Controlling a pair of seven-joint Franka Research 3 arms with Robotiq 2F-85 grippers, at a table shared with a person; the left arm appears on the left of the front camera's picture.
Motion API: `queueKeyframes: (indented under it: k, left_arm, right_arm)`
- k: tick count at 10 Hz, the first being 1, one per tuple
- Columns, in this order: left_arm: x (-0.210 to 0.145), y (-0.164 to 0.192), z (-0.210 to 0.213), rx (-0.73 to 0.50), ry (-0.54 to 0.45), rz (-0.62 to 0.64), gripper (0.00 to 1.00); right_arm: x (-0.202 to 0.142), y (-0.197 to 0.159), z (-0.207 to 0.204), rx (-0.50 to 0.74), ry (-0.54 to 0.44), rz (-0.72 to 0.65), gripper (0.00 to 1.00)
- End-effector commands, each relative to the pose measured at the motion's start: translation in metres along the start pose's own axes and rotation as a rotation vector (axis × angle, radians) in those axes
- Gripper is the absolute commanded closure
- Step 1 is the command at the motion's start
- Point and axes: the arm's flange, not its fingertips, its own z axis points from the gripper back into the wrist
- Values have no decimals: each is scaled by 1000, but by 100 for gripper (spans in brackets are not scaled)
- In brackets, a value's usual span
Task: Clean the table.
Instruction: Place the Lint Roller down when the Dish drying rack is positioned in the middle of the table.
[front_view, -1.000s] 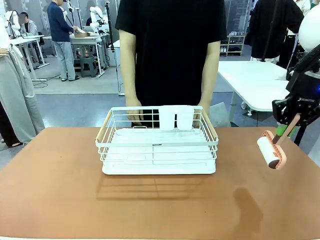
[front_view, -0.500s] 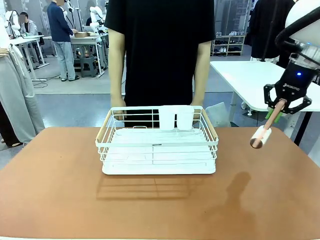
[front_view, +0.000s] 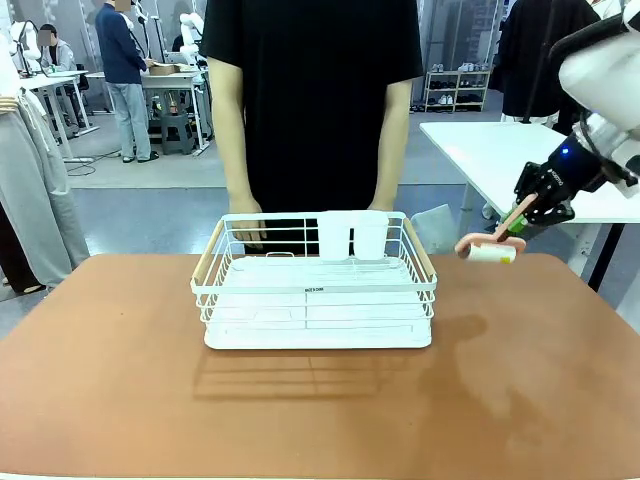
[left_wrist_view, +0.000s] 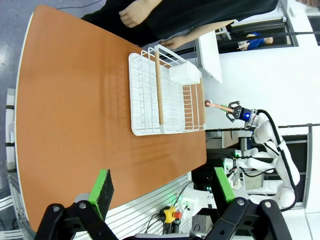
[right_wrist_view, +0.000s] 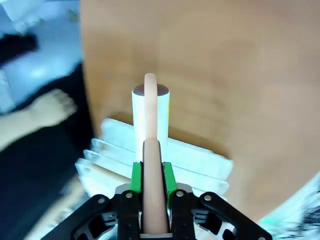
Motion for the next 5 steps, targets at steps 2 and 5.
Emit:
queueKeyframes:
  k: [2, 5]
  left_arm:
    - [0, 0, 3, -30, -9, -21, 0]
    - [0, 0, 3, -30, -9, -21, 0]
  right_arm:
    - [-12, -44, -35, 521, -339, -215, 79]
    - [-6, -52, -69, 536, -365, -185, 79]
